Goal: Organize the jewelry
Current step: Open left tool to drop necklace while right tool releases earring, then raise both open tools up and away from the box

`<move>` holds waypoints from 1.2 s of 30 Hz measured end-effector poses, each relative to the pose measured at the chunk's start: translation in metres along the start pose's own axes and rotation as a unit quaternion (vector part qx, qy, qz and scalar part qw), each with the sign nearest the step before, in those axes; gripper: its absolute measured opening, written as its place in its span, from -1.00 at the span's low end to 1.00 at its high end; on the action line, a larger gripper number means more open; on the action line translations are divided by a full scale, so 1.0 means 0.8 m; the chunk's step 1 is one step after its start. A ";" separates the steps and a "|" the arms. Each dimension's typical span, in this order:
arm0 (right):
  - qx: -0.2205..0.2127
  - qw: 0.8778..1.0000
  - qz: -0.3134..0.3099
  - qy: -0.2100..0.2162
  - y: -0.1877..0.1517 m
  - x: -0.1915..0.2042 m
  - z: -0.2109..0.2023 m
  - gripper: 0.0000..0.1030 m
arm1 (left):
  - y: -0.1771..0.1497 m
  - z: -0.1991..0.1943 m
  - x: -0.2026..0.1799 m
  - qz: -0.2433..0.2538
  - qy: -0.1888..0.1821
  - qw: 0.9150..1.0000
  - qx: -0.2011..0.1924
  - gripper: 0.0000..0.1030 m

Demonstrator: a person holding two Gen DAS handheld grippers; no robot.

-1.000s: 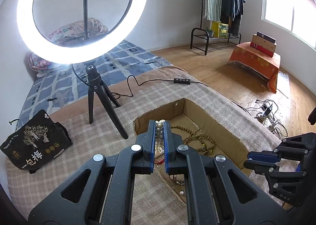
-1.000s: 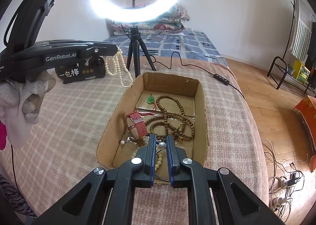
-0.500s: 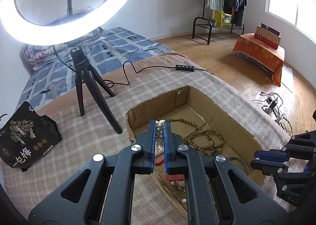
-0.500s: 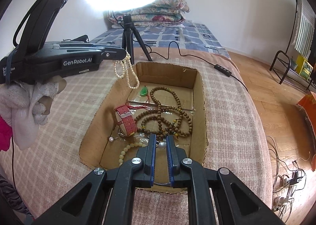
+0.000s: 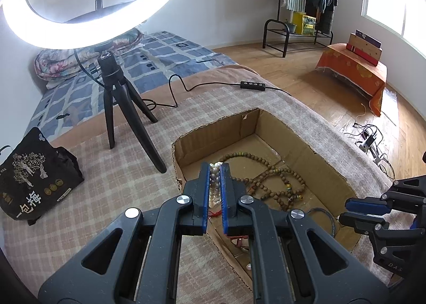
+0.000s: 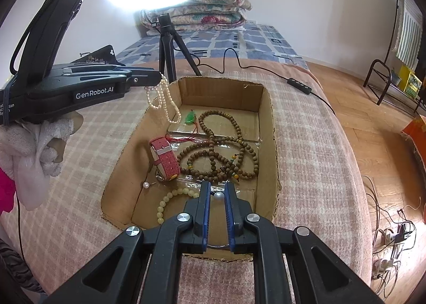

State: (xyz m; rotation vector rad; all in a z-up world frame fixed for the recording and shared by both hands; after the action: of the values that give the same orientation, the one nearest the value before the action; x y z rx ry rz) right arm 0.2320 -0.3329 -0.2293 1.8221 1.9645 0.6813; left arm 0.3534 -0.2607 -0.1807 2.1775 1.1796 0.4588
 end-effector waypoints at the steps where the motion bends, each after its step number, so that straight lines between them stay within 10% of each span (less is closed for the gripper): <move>1: -0.001 1.000 0.001 0.000 0.000 0.000 0.000 -0.67 | 0.000 -0.001 0.001 -0.001 0.001 1.000 -0.001 -0.90; 7: 0.000 1.000 -0.004 -0.004 -0.001 0.005 0.000 -0.44 | 0.001 -0.004 0.004 -0.005 0.004 1.000 -0.001 -0.90; 11: -0.001 1.000 -0.007 -0.009 -0.001 0.007 -0.001 -0.04 | 0.002 -0.009 0.004 -0.007 0.003 1.000 -0.010 -0.08; 20: -0.012 0.999 -0.004 -0.038 0.003 0.004 -0.008 0.73 | 0.007 -0.025 0.003 -0.011 0.009 1.000 -0.027 0.42; 36: -0.028 0.997 0.001 -0.073 0.009 0.014 -0.041 0.97 | 0.010 -0.075 0.011 -0.014 0.021 0.999 -0.044 0.44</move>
State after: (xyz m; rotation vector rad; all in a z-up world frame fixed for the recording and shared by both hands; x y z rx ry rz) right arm 0.2178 -0.3248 -0.1980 1.7883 1.8328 0.5808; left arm 0.3294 -0.2359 -0.1297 2.0825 1.1895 0.5363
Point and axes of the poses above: each gripper's, at about its wrist camera, not at the fingertips, and z roughly the way its jaws point, x to its left, y to its top, the point moved 10 cm from there along z, roughly the way its jaws point, and after that the axes turned 4 degrees about x, right-handed, at the moved point
